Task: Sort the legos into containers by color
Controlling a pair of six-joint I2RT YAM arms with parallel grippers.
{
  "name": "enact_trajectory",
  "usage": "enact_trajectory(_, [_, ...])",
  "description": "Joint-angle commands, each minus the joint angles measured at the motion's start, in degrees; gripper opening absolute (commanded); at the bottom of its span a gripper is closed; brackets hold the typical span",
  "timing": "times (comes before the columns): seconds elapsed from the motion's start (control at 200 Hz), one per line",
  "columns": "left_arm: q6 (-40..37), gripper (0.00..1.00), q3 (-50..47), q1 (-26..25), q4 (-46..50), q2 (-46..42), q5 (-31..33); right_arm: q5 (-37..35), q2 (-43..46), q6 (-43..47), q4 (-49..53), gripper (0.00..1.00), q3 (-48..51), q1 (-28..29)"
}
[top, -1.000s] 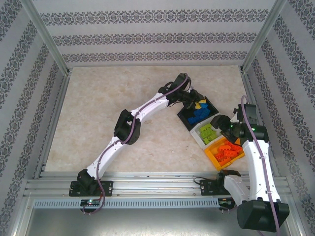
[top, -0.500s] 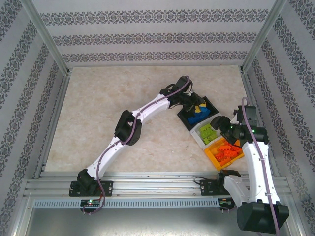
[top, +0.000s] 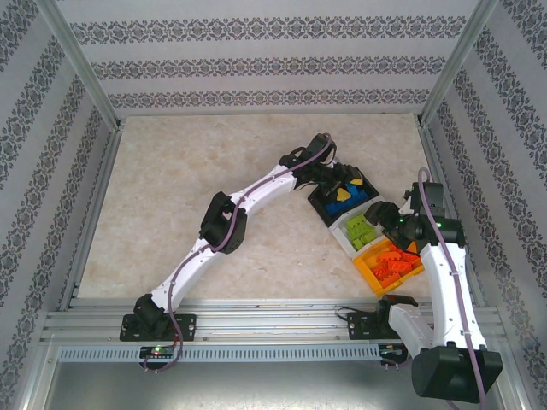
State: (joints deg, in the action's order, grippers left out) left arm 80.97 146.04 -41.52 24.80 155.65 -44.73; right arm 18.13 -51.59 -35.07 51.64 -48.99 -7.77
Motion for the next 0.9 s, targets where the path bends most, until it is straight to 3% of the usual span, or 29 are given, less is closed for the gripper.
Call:
enact_trajectory(0.0, [0.13, 0.6, -0.2, 0.12, 1.08, 0.08, 1.92, 0.38, -0.48, 1.74, 0.94, 0.7, -0.57, -0.5])
enact_trajectory(0.48, [-2.93, 0.77, 1.53, 0.12, 3.41, -2.31, 3.24, 1.38, -1.62, 1.4, -1.01, 0.71, 0.48, -0.49])
enact_trajectory(0.744, [-8.42, 0.99, 1.79, 0.37, 8.3, -5.2, 5.82, 1.82, -2.89, 1.32, -2.02, 0.71, -0.23, -0.49])
enact_trajectory(0.894, [-10.59, 1.0, 2.72, 0.56, 9.0, -6.11, 6.66, 1.41, -3.29, 1.35, -1.91, 0.71, -0.36, -0.49])
